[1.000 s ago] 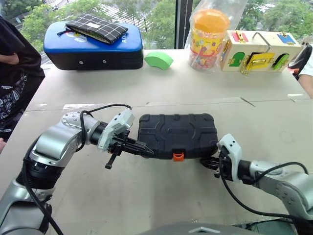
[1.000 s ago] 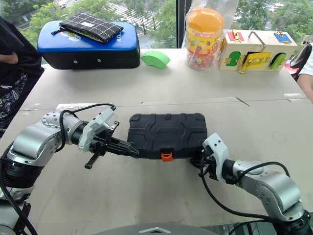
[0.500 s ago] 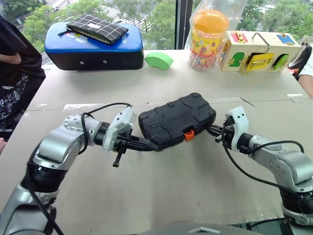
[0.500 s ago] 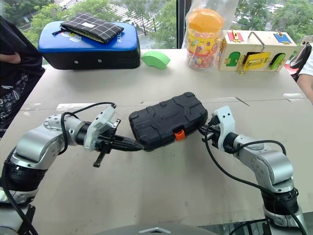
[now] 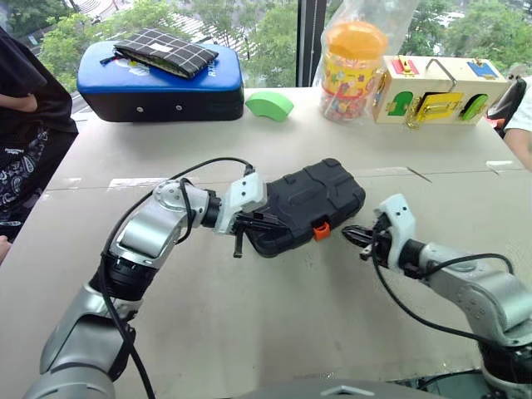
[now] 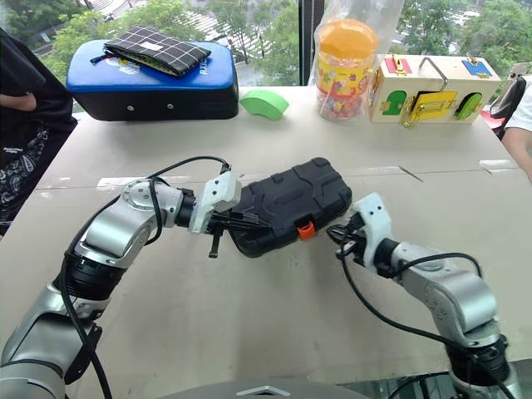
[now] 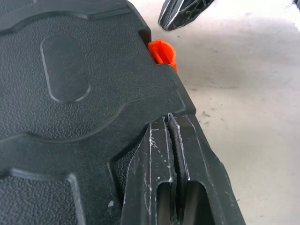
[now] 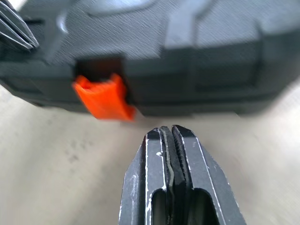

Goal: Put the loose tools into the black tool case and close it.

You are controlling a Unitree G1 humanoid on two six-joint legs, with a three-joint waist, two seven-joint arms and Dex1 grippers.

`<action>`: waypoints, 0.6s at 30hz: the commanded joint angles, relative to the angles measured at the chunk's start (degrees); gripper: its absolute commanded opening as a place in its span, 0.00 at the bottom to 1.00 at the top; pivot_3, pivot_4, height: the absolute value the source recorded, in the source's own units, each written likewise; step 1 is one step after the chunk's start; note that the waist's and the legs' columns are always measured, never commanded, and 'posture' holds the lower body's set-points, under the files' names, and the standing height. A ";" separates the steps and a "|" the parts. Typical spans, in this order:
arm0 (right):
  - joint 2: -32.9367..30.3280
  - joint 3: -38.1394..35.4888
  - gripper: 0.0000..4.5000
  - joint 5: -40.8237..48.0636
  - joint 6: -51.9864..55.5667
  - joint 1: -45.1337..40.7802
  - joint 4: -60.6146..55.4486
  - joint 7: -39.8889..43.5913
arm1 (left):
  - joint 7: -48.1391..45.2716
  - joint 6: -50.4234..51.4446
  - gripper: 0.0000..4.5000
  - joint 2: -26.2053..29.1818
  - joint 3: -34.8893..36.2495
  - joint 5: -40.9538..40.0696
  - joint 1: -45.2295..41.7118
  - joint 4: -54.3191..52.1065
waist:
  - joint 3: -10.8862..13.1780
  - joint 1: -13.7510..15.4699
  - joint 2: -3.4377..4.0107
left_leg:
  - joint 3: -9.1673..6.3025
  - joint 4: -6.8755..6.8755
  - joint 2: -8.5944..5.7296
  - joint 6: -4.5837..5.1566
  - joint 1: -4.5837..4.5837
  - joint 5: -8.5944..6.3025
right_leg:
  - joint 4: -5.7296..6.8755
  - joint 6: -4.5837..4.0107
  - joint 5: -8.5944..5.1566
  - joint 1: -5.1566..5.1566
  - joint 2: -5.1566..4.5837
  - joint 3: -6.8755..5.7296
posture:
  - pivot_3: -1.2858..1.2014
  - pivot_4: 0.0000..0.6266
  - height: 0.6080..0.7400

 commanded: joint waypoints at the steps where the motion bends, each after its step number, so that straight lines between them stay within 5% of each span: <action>1: 1.13 1.40 0.00 -1.50 -0.64 -1.57 0.40 -1.53 | 0.27 0.38 0.01 -0.09 -2.72 3.46 0.79 2.51 | 0.00 0.05 0.02 | 0.00 0.03 -0.01 0.00 -0.02 0.00 | 0.00 0.00 0.00 0.00 -0.02 0.00 | 0.52 0.24 1.00; 18: 5.07 -2.17 0.00 3.65 -4.01 -2.66 -0.84 0.29 | 0.81 0.39 0.01 0.12 -2.03 3.60 1.53 2.24 | -0.09 0.03 0.06 | 0.00 0.07 -0.03 0.03 -0.03 -0.02 | 0.01 0.02 0.01 0.00 -0.04 0.00 | 0.52 0.24 1.00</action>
